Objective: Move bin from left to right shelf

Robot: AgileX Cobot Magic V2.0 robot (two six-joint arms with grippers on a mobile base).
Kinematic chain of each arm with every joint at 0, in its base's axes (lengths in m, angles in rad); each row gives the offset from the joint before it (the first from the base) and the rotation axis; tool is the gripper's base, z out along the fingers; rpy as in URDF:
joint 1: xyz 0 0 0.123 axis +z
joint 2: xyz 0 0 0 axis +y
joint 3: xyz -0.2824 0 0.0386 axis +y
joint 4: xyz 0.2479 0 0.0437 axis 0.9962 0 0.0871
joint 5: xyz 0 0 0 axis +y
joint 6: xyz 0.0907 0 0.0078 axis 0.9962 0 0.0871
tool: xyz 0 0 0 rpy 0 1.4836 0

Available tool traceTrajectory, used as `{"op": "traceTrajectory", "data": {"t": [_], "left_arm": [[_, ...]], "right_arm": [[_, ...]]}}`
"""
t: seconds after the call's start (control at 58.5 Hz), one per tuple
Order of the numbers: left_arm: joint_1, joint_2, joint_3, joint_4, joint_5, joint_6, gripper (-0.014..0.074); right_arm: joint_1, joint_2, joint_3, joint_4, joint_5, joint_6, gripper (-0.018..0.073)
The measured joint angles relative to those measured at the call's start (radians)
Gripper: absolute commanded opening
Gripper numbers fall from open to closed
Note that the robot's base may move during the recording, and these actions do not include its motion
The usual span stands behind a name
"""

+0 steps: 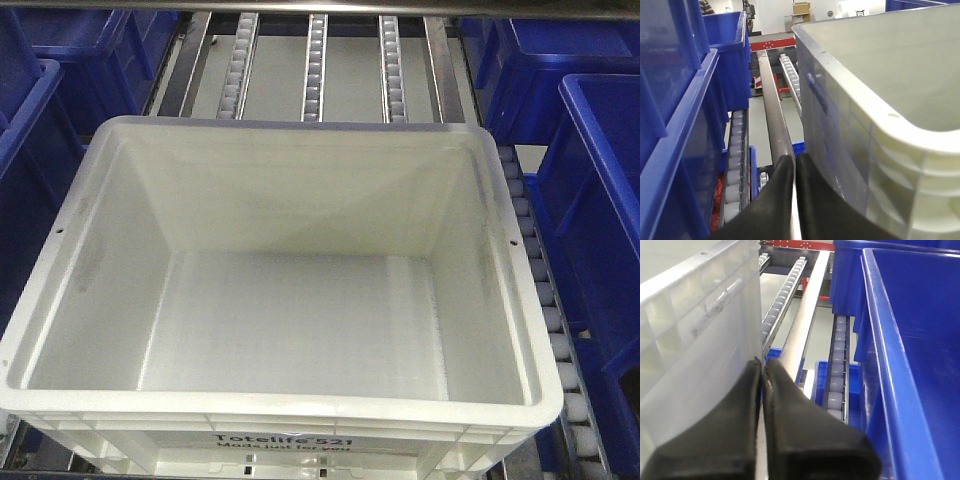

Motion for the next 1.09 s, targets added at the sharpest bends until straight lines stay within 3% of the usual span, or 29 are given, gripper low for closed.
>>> {"op": "traceTrajectory", "data": {"t": [1.094], "left_arm": [[0.0, 0.0, 0.0, 0.0, 0.0, 0.0, -0.0006]], "right_arm": [[0.0, 0.0, 0.0, 0.0, 0.0, 0.001, -0.0008]]}}
